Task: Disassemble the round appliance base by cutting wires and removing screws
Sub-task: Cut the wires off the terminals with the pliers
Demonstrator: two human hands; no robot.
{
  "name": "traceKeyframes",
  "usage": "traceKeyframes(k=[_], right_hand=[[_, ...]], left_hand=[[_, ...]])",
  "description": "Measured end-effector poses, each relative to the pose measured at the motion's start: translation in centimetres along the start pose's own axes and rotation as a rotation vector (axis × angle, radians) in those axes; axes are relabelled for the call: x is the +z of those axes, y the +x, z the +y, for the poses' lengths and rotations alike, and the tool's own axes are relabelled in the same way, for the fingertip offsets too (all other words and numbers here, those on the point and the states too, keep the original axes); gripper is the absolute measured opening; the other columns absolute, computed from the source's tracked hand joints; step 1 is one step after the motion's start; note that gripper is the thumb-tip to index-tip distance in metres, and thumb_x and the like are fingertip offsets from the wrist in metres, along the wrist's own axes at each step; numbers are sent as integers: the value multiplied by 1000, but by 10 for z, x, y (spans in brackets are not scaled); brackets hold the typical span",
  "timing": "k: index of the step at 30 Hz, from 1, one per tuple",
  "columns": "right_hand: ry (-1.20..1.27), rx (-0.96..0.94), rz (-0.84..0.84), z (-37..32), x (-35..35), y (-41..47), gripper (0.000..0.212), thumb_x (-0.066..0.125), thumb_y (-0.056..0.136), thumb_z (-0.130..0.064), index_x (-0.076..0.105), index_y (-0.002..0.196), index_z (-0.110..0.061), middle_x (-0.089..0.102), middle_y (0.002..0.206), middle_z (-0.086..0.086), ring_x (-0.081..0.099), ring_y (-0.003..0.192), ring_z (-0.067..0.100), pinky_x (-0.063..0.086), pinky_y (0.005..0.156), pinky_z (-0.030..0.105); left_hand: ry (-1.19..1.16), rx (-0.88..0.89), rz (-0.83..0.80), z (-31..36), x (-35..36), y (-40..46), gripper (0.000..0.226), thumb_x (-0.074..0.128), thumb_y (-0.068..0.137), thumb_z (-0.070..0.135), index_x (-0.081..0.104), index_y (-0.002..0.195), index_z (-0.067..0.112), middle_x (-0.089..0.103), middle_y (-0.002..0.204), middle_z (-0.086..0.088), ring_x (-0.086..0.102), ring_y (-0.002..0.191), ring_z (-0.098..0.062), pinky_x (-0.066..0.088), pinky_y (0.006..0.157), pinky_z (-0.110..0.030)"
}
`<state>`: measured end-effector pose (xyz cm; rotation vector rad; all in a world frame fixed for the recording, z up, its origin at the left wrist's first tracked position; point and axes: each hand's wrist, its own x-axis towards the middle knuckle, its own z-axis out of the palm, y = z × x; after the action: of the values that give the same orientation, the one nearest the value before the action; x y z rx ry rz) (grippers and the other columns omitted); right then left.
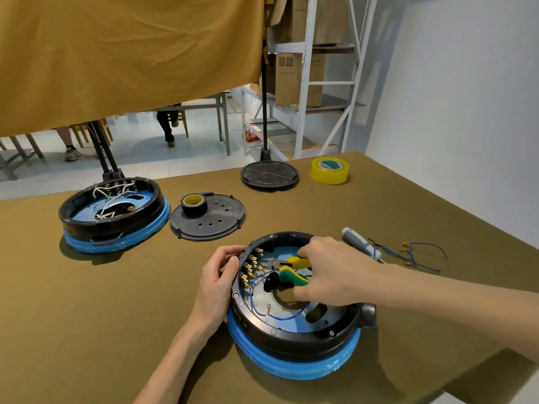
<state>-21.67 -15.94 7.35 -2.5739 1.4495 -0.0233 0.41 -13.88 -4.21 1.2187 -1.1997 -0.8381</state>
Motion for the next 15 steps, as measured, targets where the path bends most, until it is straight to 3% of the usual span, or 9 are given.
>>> traceKeyframes(k=[2,4,7,9,10,12,15], right_hand=[[44,9,30,3,-3,-2,67,71,78,-56,66,113,0,65,112,21,66,87,35,56,68,46],[90,9,50,3,-6,-4,78,71,77,-56,61,125,5,63,122,26,63,109,43,58,86,55],[81,0,42,-4,-11,-5,80,71,78,-58,60,127,4,64,124,24,64,111,41,57,87,55],[50,5,4,-10,-10,-3,75,72,77,-58,64,124,-1,68,114,18,68,99,35,60,78,48],[28,2,-13,-13,-9,-3,68,73,77,-57,67,117,-3,68,98,14,67,83,30,56,67,43],[-12,-7,-29,-18,-8,-2,51,74,77,-55,65,91,-6,48,69,4,45,58,21,39,52,37],[-13,-10,-53,-23,-8,-1,45,75,76,-52,47,72,-17,34,60,-2,32,52,19,30,50,36]], left_hand=[[2,-3,-2,1,0,0,22,47,108,13,65,117,20,74,107,3,70,99,-9,57,76,-22],[3,-3,-1,2,0,0,22,47,107,13,65,118,18,73,109,0,70,99,-9,57,76,-22],[-5,-6,-1,1,0,0,22,47,107,13,65,119,17,73,110,-2,70,101,-12,58,76,-25],[-4,-8,-3,2,0,-1,22,47,107,13,65,120,18,73,111,-2,70,103,-14,58,79,-27],[-4,-8,-3,2,0,-1,22,47,107,13,65,120,18,73,112,-1,70,104,-14,58,80,-28],[-4,-8,-4,3,0,-1,23,47,107,13,65,120,19,74,112,0,70,105,-14,58,82,-29],[-7,-8,-3,2,0,-1,23,47,107,13,65,119,20,74,110,1,70,105,-15,59,82,-29]])
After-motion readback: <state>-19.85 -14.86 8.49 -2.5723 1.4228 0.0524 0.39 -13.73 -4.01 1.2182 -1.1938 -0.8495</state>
